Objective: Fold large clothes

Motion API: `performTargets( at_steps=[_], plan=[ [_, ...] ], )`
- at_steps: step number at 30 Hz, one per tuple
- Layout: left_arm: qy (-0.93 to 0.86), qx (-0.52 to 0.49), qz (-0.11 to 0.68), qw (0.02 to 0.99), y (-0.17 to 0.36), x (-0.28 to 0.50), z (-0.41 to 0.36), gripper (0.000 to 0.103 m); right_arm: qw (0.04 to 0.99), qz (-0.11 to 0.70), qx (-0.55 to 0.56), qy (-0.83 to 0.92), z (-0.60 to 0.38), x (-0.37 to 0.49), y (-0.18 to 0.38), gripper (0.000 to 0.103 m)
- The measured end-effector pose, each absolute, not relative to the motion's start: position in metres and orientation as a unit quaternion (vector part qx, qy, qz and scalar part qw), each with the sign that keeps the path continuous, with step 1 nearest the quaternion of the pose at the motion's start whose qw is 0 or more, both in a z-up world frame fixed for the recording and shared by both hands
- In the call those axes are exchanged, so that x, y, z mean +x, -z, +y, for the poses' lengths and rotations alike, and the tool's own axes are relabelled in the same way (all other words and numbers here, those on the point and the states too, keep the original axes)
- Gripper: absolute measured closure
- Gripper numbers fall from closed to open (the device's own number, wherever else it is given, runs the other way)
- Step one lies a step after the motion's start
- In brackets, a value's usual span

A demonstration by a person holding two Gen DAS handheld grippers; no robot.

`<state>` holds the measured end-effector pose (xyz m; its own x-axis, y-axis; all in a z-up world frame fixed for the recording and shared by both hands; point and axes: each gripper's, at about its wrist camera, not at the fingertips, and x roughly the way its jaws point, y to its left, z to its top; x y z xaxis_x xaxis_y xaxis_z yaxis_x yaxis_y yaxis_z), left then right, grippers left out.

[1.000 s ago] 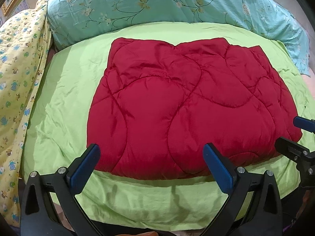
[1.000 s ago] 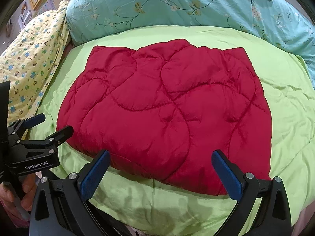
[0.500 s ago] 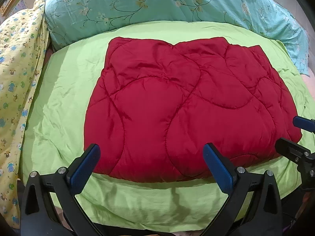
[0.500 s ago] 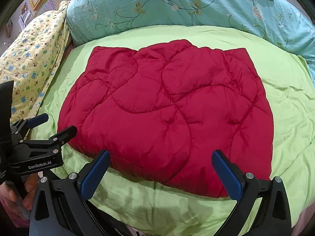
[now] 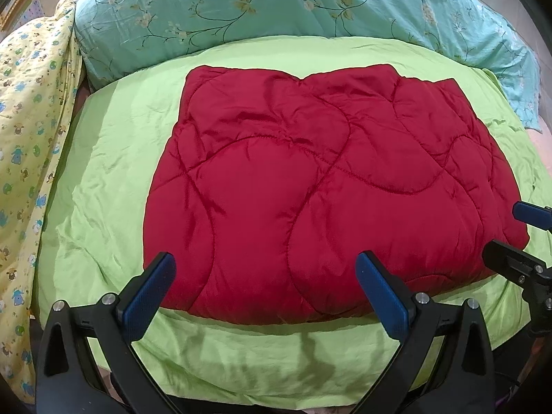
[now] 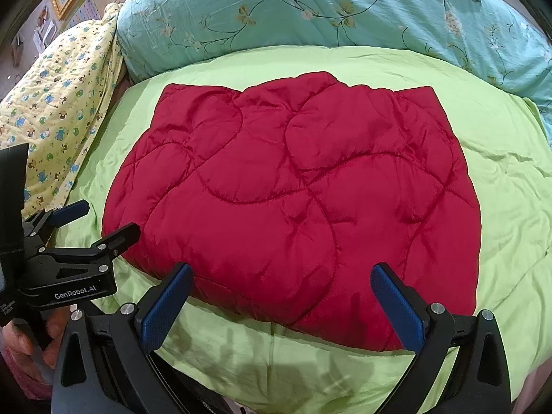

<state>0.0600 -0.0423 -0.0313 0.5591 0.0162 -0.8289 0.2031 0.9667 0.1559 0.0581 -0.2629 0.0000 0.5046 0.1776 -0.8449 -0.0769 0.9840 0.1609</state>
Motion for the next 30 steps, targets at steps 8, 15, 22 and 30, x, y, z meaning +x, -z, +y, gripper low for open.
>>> performTargets(
  at_steps=[8,15,22,30],
  plan=[
    [0.053,0.118,0.467,0.875,0.032,0.0624,-0.0426,0.0,0.867,0.49,0.052,-0.074,-0.263,0.0603,-0.0015,0.0],
    [0.053,0.121,0.464,0.876,0.0314,0.0631,-0.0432,0.0,0.866,0.491,0.052,-0.076,-0.2644,0.0616,-0.0007,0.0],
    [0.055,0.121,0.463,0.877,0.0312,0.0619,-0.0443,0.0,0.866,0.491,0.053,-0.075,-0.2645,0.0614,-0.0005,0.0],
    [0.055,0.12,0.463,0.877,0.0308,0.0616,-0.0443,0.0,0.866,0.491,0.054,-0.075,-0.2644,0.061,-0.0002,0.0]
  ],
)
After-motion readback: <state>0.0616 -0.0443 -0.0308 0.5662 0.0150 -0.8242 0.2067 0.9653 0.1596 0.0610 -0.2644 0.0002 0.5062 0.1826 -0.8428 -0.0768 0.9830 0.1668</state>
